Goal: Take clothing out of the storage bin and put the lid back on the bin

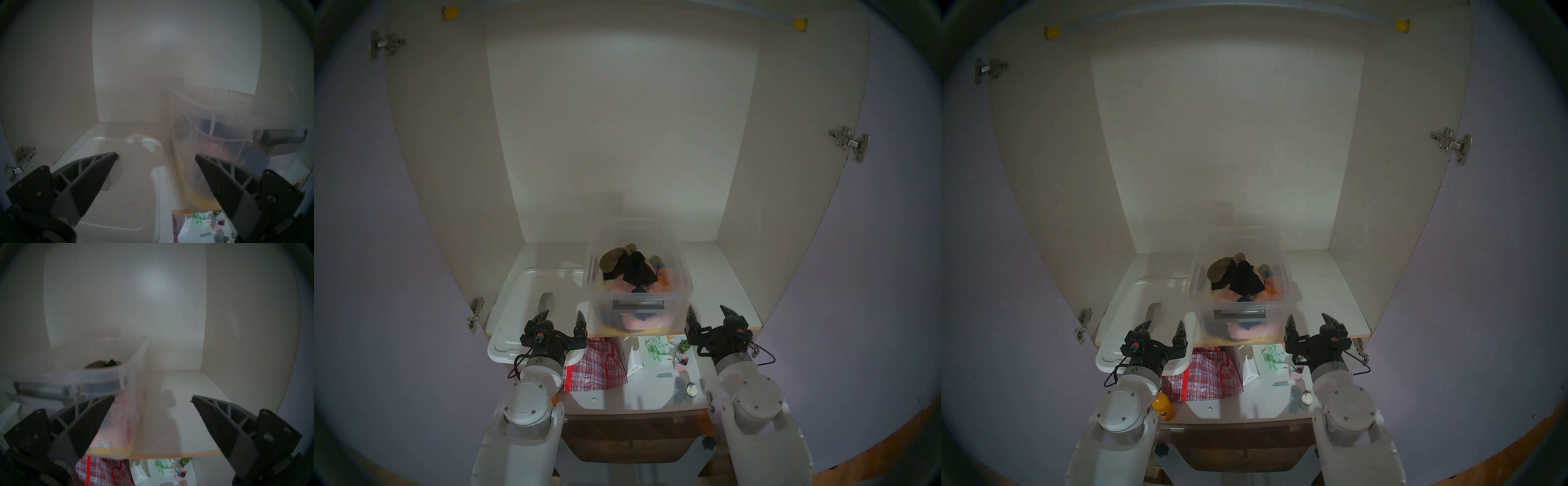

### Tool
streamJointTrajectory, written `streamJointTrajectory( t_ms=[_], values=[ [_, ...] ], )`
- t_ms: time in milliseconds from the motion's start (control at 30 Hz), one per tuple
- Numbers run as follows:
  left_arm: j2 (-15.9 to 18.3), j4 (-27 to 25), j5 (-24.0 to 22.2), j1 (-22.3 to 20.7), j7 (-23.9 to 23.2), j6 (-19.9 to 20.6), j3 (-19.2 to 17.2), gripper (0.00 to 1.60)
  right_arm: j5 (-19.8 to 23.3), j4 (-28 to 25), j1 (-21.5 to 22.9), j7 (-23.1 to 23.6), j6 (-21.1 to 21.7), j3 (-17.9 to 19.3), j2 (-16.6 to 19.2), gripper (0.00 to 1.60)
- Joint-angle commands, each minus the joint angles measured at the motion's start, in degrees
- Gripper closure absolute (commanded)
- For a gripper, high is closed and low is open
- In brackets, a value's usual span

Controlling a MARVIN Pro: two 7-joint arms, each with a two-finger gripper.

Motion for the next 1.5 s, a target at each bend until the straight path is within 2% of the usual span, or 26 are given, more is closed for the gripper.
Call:
streamJointTrajectory(
  t_ms=[0, 67, 133, 200, 233, 333, 533, 633, 767, 933, 967, 1033, 1167, 1200, 1467],
  values=[
    [0.0, -1.4, -0.1, -0.4, -0.1, -0.3, 0.1, 0.0, 4.0, -5.9, 2.4, 4.4, 2.8, 1.9, 2.2, 0.0],
    [0.0, -1.4, -0.1, -0.4, -0.1, -0.3, 0.1, 0.0, 5.8, -7.5, 3.4, 6.4, 5.0, 2.6, 3.4, 0.0],
    [0.0, -1.4, -0.1, -0.4, -0.1, -0.3, 0.1, 0.0, 9.7, -8.2, 5.3, 10.2, 9.0, 3.6, 5.1, 0.0],
    [0.0, -1.3, 0.0, -0.4, -0.1, -0.3, 0.1, 0.0, 13.0, -6.9, 9.0, 12.9, 12.8, 4.0, 6.7, 0.0],
    [0.0, -1.3, 0.0, -0.4, -0.1, -0.3, 0.1, 0.0, 15.2, -7.0, 9.3, 14.6, 14.0, 4.3, 7.6, 0.0],
    [0.0, -1.2, 0.0, -0.4, -0.1, -0.3, 0.1, 0.0, 18.4, -5.7, 13.7, 17.8, 20.3, 4.3, 11.2, 0.0],
    [0.0, -1.1, 0.0, -0.5, 0.0, -0.4, 0.1, 0.0, 21.1, -4.0, 19.8, 19.8, 27.2, 1.8, 15.0, 0.0],
    [0.0, -1.0, 0.0, -0.6, 0.0, -0.4, 0.1, 0.0, 20.9, -2.2, 23.2, 20.0, 30.1, -0.6, 16.2, 0.0],
    [0.0, -0.9, 0.0, -0.6, 0.1, -0.4, 0.2, 0.0, 21.3, 1.3, 27.6, 20.5, 33.4, -3.8, 14.7, 0.0],
    [0.0, -0.7, 0.0, -0.7, 0.1, -0.4, 0.2, 0.0, 20.7, 8.1, 32.9, 20.2, 36.7, -6.3, 10.9, 0.0],
    [0.0, -0.7, 0.0, -0.7, 0.1, -0.4, 0.2, 0.0, 20.7, 11.6, 37.0, 20.7, 38.3, -7.6, 10.8, 0.0],
    [0.0, -0.6, 0.0, -0.7, 0.2, -0.4, 0.2, 0.0, 20.7, 11.3, 35.3, 20.4, 37.9, -6.8, 9.7, 0.0],
    [0.0, -0.3, 0.0, -0.8, 0.2, -0.4, 0.2, 0.0, 19.6, 15.3, 39.9, 20.3, 39.6, -8.7, 9.0, 0.0],
    [0.0, -0.3, 0.0, -0.8, 0.3, -0.4, 0.2, 0.0, 19.4, 14.6, 38.8, 20.2, 39.4, -8.6, 8.8, 0.0],
    [0.0, 0.1, 0.0, -1.0, 0.4, -0.4, 0.2, 0.0, 16.4, 21.2, 48.8, 21.1, 43.2, -12.9, 9.1, 0.0]
  ],
)
